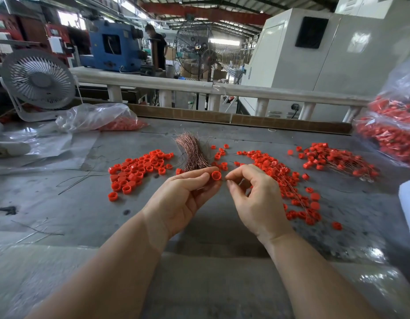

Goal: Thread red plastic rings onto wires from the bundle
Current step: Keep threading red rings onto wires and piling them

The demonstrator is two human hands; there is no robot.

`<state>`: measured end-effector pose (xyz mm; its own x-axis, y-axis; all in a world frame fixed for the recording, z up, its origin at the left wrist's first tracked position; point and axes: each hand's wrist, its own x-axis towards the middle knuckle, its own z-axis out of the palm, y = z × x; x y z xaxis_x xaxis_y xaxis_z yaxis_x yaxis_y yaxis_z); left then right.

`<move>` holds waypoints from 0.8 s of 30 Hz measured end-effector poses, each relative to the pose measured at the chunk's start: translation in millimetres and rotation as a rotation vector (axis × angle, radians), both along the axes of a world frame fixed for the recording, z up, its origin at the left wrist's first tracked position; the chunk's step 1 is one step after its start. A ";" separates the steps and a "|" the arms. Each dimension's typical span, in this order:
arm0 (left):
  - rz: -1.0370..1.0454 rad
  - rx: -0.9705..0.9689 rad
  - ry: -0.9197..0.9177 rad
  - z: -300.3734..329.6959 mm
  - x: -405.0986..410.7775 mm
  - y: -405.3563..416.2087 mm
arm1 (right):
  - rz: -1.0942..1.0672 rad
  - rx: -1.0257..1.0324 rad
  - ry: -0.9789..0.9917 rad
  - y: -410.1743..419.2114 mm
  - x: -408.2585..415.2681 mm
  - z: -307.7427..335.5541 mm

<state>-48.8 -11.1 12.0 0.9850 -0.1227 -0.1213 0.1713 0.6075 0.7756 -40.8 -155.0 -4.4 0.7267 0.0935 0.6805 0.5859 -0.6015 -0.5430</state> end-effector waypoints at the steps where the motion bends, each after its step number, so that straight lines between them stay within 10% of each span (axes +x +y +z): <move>1: 0.000 0.002 -0.001 0.0 -0.1 0.2 | -0.003 -0.006 -0.002 -0.1 0.0 -0.1; 24: -0.017 -0.010 -0.007 -2.2 0.2 -5.7 | -0.014 0.017 -0.003 -2.9 1.8 -2.7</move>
<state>-48.6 -16.8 9.9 0.9836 -0.1410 -0.1128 0.1761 0.6125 0.7706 -39.0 -158.0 -7.1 0.7257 0.0714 0.6843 0.5792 -0.6002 -0.5517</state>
